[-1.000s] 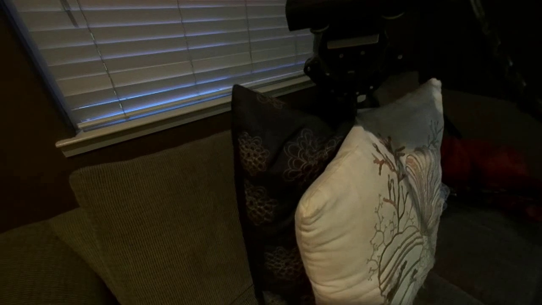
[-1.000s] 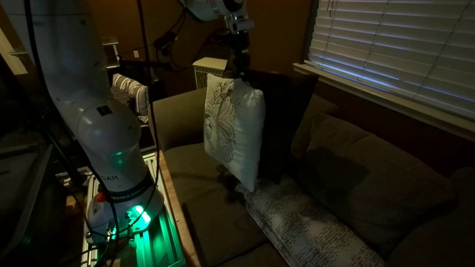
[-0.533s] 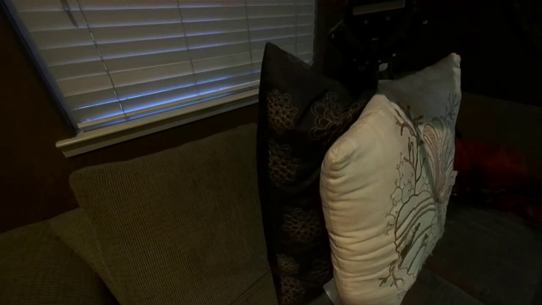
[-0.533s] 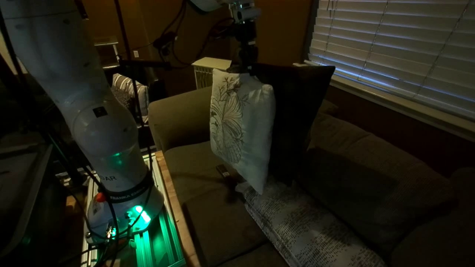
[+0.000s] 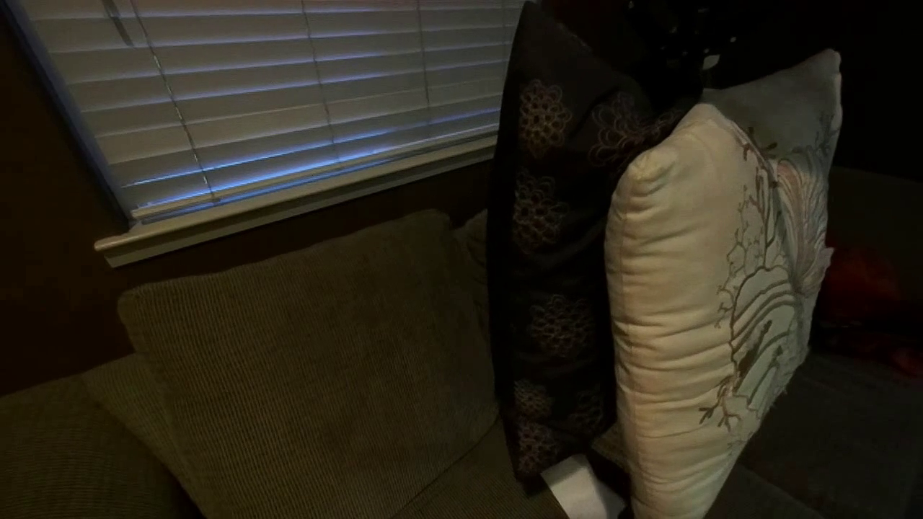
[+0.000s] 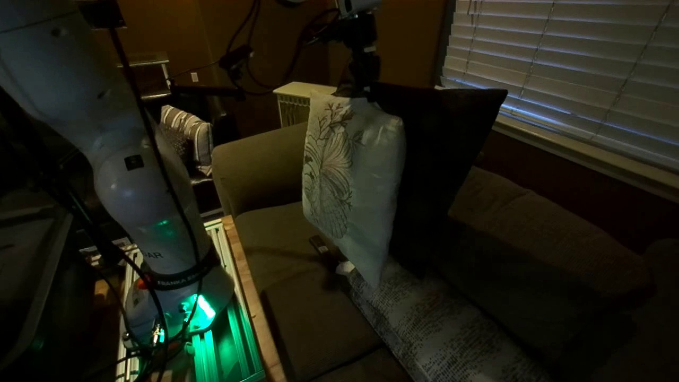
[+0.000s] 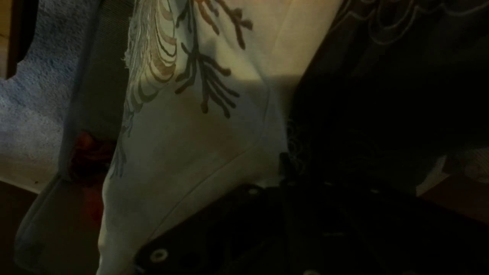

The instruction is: Put the black and white pillow on the white pillows

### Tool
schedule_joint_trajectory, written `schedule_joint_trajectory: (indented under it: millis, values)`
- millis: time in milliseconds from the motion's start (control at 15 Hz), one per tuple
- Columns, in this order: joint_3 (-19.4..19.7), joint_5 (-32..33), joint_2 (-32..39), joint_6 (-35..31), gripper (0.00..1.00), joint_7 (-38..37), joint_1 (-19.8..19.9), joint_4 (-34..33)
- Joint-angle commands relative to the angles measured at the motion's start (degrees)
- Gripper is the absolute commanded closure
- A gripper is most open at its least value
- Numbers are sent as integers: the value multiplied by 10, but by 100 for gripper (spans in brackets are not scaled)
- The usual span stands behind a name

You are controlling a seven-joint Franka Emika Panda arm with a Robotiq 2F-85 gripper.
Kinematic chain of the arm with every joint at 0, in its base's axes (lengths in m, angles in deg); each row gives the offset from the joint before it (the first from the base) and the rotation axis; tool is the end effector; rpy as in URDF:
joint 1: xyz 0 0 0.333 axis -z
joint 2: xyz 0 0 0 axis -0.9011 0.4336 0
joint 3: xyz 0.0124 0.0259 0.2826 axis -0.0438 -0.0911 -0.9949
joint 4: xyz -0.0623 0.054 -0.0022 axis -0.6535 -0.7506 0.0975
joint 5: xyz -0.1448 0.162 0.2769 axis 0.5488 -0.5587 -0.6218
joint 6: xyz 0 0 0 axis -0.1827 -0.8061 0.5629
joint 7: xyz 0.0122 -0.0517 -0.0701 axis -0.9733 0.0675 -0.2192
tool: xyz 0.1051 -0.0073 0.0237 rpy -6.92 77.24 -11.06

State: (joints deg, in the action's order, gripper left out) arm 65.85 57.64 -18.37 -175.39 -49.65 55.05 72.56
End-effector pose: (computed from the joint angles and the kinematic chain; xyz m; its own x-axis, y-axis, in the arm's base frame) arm 0.4437 0.1256 0.4872 0.4957 -0.8021 0.3329 -0.8572 -0.5136 0.0389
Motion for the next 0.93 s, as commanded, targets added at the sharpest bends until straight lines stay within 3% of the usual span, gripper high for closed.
schedule_joint_trajectory:
  millis: [0, 267, 333, 867]
  values:
    - [-1, 17, -80, 7, 99, 33, 30, 20]
    - [5, 12, -113, -2, 99, 61, 57, 39]
    - [-4, -4, -65, 0, 96, 44, 58, 34]
    - [-3, -4, -82, -1, 96, 53, 66, 50]
